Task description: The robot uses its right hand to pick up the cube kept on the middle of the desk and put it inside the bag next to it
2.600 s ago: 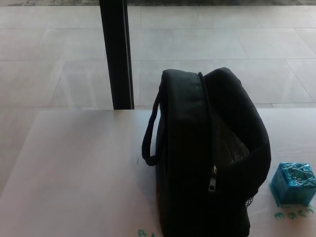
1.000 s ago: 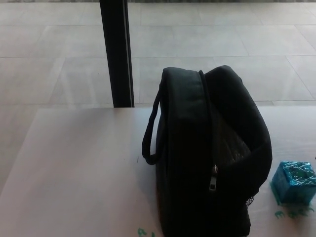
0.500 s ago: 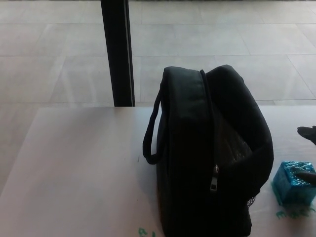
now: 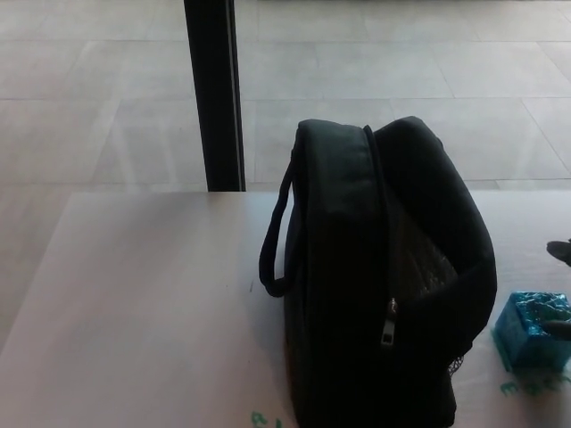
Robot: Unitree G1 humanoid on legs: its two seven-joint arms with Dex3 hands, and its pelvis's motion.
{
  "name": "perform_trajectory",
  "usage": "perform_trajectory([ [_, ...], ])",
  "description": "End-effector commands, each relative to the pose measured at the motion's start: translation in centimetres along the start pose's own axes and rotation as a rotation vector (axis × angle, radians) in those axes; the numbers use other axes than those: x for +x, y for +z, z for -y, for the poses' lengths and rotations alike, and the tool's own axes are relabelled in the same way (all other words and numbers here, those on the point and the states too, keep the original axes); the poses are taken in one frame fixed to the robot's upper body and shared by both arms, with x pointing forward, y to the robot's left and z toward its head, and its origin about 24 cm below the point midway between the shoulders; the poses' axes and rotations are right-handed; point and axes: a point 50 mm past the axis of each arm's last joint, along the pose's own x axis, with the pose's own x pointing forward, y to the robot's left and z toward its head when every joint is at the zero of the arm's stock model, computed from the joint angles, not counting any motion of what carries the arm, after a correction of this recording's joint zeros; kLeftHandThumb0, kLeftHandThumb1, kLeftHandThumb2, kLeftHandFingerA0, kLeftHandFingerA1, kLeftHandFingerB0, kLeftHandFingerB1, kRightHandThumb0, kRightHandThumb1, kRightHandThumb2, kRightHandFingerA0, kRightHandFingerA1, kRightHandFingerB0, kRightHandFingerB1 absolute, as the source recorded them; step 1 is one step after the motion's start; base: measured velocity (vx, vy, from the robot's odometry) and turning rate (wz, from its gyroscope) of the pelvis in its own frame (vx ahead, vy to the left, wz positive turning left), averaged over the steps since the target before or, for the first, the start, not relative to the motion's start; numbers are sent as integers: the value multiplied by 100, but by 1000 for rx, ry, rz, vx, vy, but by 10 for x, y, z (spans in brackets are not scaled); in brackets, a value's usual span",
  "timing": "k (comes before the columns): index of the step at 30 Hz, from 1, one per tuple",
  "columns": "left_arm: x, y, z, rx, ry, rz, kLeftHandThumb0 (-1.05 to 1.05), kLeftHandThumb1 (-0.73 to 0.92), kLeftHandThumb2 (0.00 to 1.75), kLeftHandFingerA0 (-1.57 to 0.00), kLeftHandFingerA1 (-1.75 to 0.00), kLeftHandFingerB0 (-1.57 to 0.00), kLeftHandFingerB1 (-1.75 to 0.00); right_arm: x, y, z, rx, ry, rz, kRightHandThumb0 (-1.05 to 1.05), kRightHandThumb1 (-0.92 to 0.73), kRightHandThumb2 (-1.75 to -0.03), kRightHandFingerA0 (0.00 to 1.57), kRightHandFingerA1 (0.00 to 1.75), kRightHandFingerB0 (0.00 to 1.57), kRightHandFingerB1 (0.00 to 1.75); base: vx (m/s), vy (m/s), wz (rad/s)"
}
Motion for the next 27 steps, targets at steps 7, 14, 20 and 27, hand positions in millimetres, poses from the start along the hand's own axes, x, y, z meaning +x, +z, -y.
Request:
perform_trajectory([
  [7,-3,11,-5,12,7,17,-74,65,59,-25,-53,-20,-39,6,-1,-23,-45,56,0,-88,-50,-81,0,8,0,0,0,0,0],
  [14,0,15,-4,39,10,25,-77,52,84,-24,-56,-17,-47,12,24,-32,-105,37,72,-80,-42,-75,0,0,0,2,0,0,0],
  [20,1,16,-4,26,-2,30,-77,53,83,-21,-55,-16,-47,15,31,-24,-110,10,75,-80,-43,-74,0,0,0,1,0,0,0],
  [27,0,19,-3,42,-10,34,-78,52,84,-21,-56,-17,-47,15,11,-10,-210,161,-161,-51,-29,-70,0,37,0,20,0,0,0],
])
